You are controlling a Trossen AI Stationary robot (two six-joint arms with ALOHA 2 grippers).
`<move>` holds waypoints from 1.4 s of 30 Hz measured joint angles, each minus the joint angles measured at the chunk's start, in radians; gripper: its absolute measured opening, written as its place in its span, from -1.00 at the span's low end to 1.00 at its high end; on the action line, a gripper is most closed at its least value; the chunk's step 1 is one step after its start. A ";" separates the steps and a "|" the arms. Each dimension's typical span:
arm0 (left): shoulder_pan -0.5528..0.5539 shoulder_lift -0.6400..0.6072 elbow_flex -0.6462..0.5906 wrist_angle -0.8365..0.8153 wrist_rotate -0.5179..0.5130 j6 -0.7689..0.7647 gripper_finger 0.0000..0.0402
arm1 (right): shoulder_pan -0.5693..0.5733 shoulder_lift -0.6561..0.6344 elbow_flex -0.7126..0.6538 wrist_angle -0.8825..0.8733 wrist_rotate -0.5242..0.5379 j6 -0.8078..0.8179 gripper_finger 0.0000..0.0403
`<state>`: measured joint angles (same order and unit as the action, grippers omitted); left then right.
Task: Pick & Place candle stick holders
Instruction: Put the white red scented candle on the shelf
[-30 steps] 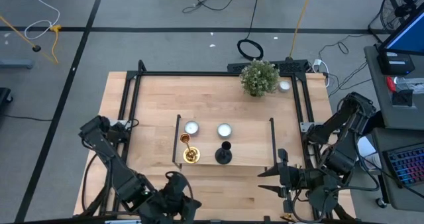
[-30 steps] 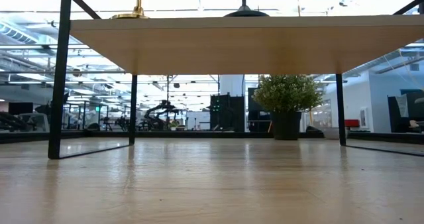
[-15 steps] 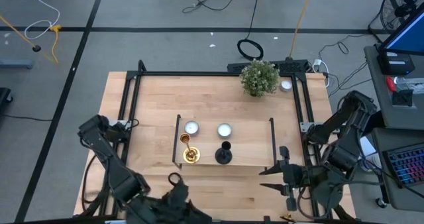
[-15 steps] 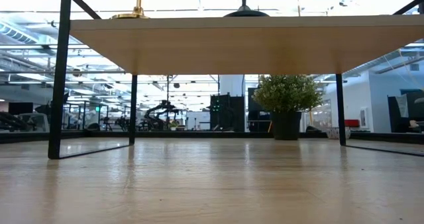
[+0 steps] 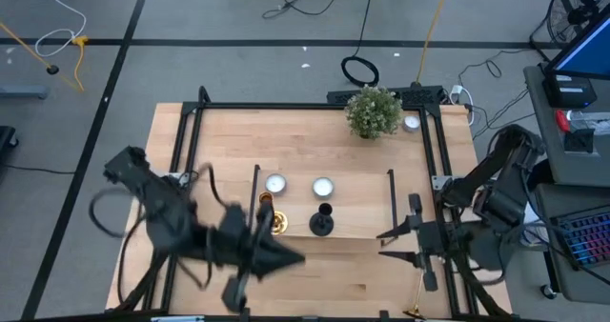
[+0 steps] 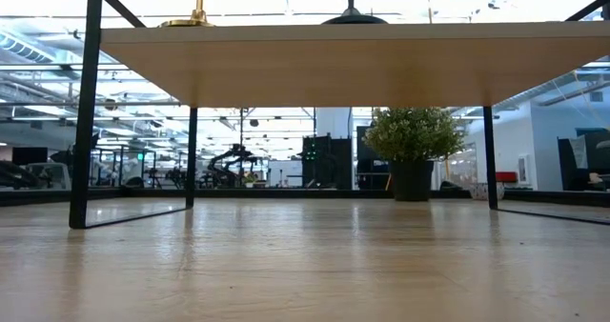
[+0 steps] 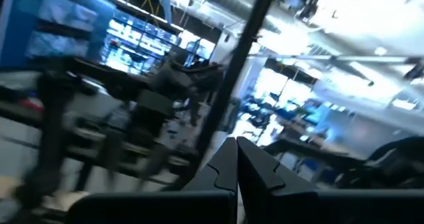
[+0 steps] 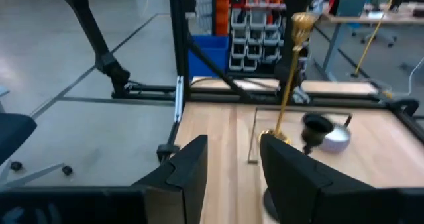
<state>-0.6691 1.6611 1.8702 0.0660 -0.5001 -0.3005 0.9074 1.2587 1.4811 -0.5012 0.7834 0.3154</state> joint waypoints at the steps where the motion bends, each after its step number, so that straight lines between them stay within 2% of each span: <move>1: 0.020 -0.023 0.000 -0.040 0.014 0.007 -0.98 | -0.008 -0.007 0.000 0.006 -0.003 -0.015 -0.33; 3: 0.059 -0.072 0.000 -0.148 0.034 0.006 -0.96 | -0.029 -0.023 0.000 0.015 -0.042 -0.039 -0.33; 6: 0.124 -0.141 0.000 -0.321 0.038 -0.011 -0.93 | -0.092 -0.047 0.000 0.018 -0.179 -0.055 -0.33; 8: 0.178 -0.184 0.000 -0.415 0.037 -0.016 -0.93 | -0.142 -0.059 0.000 0.016 -0.234 -0.069 -0.33; 12: 0.304 -0.257 0.000 -0.543 0.039 -0.016 -0.98 | -0.251 -0.085 0.000 0.004 -0.236 -0.115 -0.33; 16: 0.444 -0.307 0.000 -0.643 0.080 -0.019 -0.93 | -0.397 -0.106 0.000 -0.012 -0.238 -0.139 -0.33; 21: 0.606 -0.318 0.000 -0.768 0.117 -0.019 -0.93 | -0.563 -0.117 0.000 -0.068 -0.237 -0.145 -0.33; 24: 0.683 -0.311 0.000 -0.823 0.177 -0.022 -0.98 | -0.657 -0.116 0.000 -0.119 -0.236 -0.127 -0.33; 29: 0.760 -0.272 0.000 -0.851 0.263 -0.014 -0.92 | -0.803 -0.117 0.000 -0.229 -0.204 -0.057 -0.33; 32: 0.797 -0.264 0.000 -0.863 0.268 -0.008 -0.91 | -0.887 -0.116 0.000 -0.308 -0.158 -0.008 -0.33; 38: 0.892 -0.249 0.000 -0.894 0.267 -0.019 -0.98 | -1.067 -0.116 0.000 -0.428 -0.131 0.067 -0.33; 42: 0.971 -0.244 0.001 -0.910 0.321 -0.061 -0.93 | -1.188 -0.116 0.000 -0.450 -0.135 0.066 -0.33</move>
<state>0.3014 1.4167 1.8707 -0.8442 -0.1793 -0.3618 -0.2802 1.1427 1.4807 -0.9517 0.6485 0.3813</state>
